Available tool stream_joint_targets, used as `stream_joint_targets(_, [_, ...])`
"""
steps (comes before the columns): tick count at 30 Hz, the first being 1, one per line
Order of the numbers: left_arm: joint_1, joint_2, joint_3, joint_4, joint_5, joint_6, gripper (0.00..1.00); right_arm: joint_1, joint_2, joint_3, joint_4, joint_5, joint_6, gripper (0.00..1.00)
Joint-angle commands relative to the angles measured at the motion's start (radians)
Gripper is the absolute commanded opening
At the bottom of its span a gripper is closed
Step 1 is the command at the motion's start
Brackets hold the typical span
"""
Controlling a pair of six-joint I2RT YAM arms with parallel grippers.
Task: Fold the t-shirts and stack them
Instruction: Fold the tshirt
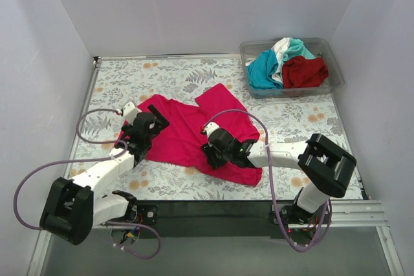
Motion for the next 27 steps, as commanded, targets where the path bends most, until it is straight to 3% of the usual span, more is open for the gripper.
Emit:
stream_joint_targets(1, [0.062, 0.061, 0.172, 0.106, 0.064, 0.187, 0.98, 0.001, 0.023, 0.034, -0.164, 0.024, -0.008, 0.45])
stream_joint_targets(7, [0.229, 0.326, 0.414, 0.141, 0.184, 0.323, 0.98, -0.008, -0.066, 0.179, -0.178, 0.067, -0.044, 0.52])
stream_joint_targets(10, [0.242, 0.470, 0.506, 0.189, 0.234, 0.378, 0.98, -0.023, -0.068, 0.222, -0.178, 0.062, -0.065, 0.52])
stream_joint_targets(14, [0.243, 0.636, 0.576, 0.198, 0.184, 0.445, 0.95, -0.036, -0.079, 0.235, -0.178, 0.049, -0.075, 0.52])
stream_joint_targets(27, [0.263, 0.785, 0.640, 0.233, 0.178, 0.501, 0.89, -0.122, -0.122, 0.131, -0.159, 0.027, -0.048, 0.53])
